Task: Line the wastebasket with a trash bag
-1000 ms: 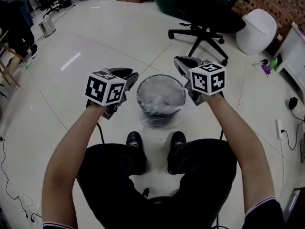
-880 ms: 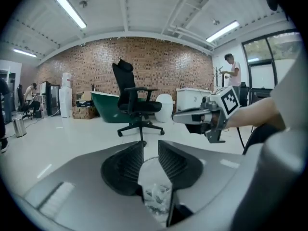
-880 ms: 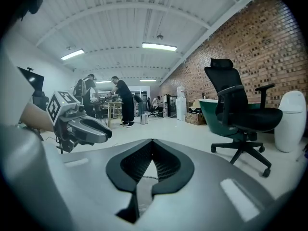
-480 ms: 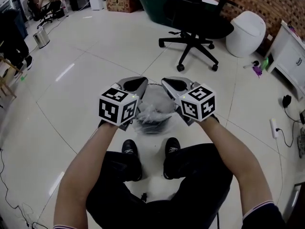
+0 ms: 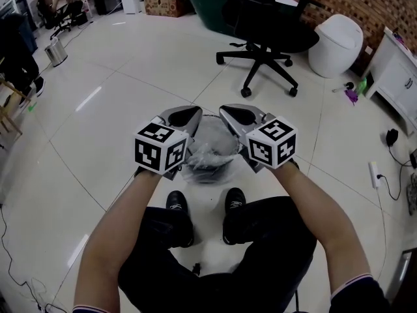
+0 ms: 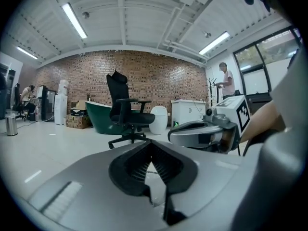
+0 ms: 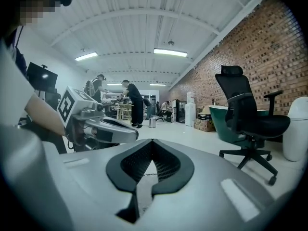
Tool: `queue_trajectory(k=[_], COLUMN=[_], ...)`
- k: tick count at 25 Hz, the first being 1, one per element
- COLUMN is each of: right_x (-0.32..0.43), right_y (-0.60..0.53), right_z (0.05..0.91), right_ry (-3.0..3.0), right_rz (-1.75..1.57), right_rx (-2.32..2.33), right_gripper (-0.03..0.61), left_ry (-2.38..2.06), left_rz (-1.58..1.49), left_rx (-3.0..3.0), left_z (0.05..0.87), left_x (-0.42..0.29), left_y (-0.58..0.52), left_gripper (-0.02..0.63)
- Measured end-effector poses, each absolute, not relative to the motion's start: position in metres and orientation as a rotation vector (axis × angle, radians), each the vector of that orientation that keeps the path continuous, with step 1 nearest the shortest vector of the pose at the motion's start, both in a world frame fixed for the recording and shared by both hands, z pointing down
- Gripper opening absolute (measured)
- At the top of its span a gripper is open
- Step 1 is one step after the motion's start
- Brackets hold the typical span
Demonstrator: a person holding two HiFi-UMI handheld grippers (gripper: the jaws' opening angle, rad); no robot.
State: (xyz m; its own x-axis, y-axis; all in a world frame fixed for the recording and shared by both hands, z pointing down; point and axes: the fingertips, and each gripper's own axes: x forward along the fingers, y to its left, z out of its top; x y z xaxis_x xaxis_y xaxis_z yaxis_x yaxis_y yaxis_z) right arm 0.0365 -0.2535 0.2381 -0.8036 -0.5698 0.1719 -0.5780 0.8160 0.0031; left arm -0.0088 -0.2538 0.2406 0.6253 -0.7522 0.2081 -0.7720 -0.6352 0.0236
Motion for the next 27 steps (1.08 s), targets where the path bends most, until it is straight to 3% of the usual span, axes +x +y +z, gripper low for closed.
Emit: queue_trajectory(k=[27], right_x=[0.0323], right_y=[-0.2476], right_z=[0.2338], right_ry=[-2.848], right_rz=[0.026], right_rx=[0.887], right_gripper=[0.0], left_ry=[-1.303], left_rz=[0.326], left_rx=[2.742], left_z=[0.2449], left_x=[-0.0082], left_y=[-0.2508], left_gripper=[0.012])
